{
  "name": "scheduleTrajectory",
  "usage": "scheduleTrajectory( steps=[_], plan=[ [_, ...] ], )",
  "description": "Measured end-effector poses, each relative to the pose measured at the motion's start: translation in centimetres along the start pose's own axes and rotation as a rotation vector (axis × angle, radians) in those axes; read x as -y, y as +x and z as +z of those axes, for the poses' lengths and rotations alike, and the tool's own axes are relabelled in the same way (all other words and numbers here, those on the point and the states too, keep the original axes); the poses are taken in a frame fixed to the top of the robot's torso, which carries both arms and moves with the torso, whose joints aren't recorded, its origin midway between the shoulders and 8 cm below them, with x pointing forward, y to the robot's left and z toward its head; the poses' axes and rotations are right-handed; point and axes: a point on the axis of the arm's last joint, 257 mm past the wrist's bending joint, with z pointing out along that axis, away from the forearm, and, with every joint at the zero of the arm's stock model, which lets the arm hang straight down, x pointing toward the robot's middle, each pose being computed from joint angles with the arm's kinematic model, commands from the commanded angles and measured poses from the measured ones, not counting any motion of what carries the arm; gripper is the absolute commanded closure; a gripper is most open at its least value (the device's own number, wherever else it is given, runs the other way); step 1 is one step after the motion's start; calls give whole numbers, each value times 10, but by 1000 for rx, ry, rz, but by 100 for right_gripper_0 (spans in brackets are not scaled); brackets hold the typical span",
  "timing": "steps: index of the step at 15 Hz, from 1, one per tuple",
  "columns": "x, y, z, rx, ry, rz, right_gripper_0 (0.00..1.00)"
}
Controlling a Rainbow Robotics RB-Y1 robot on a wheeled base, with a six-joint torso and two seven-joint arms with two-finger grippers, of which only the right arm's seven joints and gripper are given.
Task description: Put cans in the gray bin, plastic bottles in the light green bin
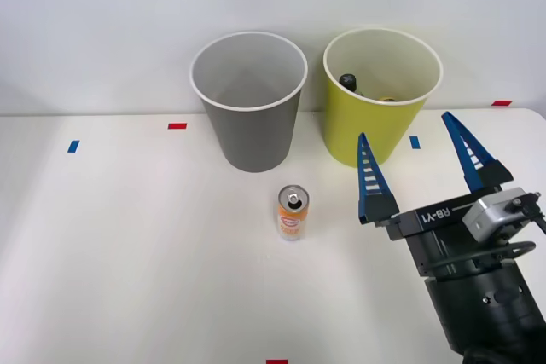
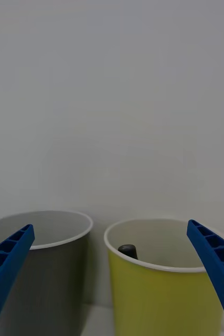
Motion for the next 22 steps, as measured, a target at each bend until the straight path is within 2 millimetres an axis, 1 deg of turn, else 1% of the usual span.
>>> scheduleTrajectory(
  steps=[3,6,8,10,15,17,20,22],
  plan=[
    [11,13,-25,-51,57,-35,0],
    [21,33,-54,-136,102,-44,0],
    [28,42,-68,-180,109,-62,0],
    [32,51,-78,-212,107,-71,0],
    [47,88,-106,-231,154,-144,0],
    [51,100,-113,-237,159,-178,0],
    [53,110,-122,-259,161,-196,0],
    [53,114,-132,-281,158,-198,0]
  ],
)
